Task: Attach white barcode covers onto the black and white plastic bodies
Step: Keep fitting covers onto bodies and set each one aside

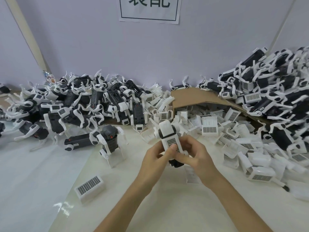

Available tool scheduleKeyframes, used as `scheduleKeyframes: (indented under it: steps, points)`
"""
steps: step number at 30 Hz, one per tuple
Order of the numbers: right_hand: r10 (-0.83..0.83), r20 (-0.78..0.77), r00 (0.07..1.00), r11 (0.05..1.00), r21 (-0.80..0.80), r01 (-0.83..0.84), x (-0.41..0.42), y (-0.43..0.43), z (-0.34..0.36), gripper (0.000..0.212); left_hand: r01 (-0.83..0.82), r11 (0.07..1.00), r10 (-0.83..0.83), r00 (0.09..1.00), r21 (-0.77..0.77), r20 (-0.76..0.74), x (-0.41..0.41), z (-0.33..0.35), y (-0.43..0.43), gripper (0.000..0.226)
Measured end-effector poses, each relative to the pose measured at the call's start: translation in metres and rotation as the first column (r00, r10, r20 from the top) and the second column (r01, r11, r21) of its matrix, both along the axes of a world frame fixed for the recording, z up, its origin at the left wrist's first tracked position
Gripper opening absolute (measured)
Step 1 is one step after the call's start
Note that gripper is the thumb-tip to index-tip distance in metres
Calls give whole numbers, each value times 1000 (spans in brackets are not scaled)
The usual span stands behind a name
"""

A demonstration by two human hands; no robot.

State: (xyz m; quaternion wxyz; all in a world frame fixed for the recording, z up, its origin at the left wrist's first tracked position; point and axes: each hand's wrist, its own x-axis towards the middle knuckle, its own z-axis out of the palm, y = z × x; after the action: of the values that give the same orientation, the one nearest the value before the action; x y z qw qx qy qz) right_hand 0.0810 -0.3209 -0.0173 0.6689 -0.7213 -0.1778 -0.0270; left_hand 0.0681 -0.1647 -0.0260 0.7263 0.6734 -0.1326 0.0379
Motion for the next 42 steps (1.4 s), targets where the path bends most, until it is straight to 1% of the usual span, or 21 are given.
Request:
scheduleKeyframes:
  steps: [4, 7, 9, 10, 12, 14, 16, 18, 20, 25, 27, 29, 31, 33, 35, 37, 38, 40, 41, 42]
  points:
    - [-51, 71, 996, 997, -60, 56, 0, 3, -3, 33, -2, 1000, 2, 1000, -4, -5, 0, 1, 1, 15]
    - [-21, 99, 995, 988, -147, 35, 1, 3, -5, 33, -11, 1000, 11, 1000, -11, -10, 2, -1, 1, 22]
    - [-13, 100, 995, 977, -212, 35, 3, 1, -6, 35, -54, 999, 54, 998, 1, -24, 3, -4, 0, 21]
    - [-48, 91, 995, 974, -216, 67, 4, 0, -6, 36, -81, 997, 81, 996, 12, -38, 3, -4, 0, 20]
    - [-158, 59, 986, 972, -164, 166, 7, -2, -6, 37, -106, 993, 110, 990, 48, -88, 5, -4, 2, 23]
    - [-203, 28, 979, 975, -92, 205, 10, -6, -4, 40, -83, 988, 99, 988, 130, -122, 6, -3, 4, 34]
    - [-174, 39, 984, 981, -79, 177, 12, -11, -2, 41, -32, 980, 54, 993, 197, -110, 4, -2, 3, 44]
    - [-106, 71, 992, 990, -87, 112, 11, -12, 0, 35, 4, 973, 10, 998, 232, -59, -1, -2, -1, 39]
    - [-52, 69, 996, 996, -70, 57, 9, -12, 2, 31, 6, 964, -1, 1000, 266, -17, -5, -4, -6, 33]
    - [12, 33, 999, 1000, -27, -11, 10, -20, 5, 22, 14, 959, -7, 1000, 282, -26, -5, -2, -2, 30]
    - [8, 0, 1000, 999, -36, -8, 11, -29, 9, 27, 12, 956, -3, 999, 292, -32, -6, 0, -1, 32]
    - [23, -21, 1000, 998, -61, -24, 12, -38, 13, 34, 18, 965, -3, 998, 262, -57, -7, 2, -2, 33]
    - [70, -65, 995, 994, -85, -75, 10, -44, 15, 41, 45, 969, -22, 995, 244, -96, -4, 4, -4, 32]
    - [90, -116, 989, 988, -115, -103, 8, -47, 16, 40, 105, 968, -71, 986, 228, -153, -6, 6, -3, 38]
    - [109, -130, 985, 986, -108, -123, 8, -48, 15, 35, 193, 956, -150, 969, 221, -199, -11, 11, -1, 41]
    - [126, -153, 980, 988, -70, -138, 8, -49, 17, 32, 233, 944, -180, 957, 234, -225, -6, 14, -2, 37]
    - [136, -184, 974, 988, -44, -146, 8, -50, 18, 31, 204, 949, -147, 961, 240, -235, 2, 16, -4, 30]
    - [146, -252, 957, 988, -14, -155, 9, -56, 26, 31, 165, 968, -122, 969, 192, -217, 16, 5, 2, 6]
    - [141, -270, 953, 987, -31, -155, 11, -62, 31, 31, 119, 979, -83, 974, 164, -210, 21, -1, 3, 10]
    - [118, -274, 955, 988, -63, -141, 14, -69, 39, 31, 36, 988, -12, 987, 151, -160, 21, -4, 3, 18]
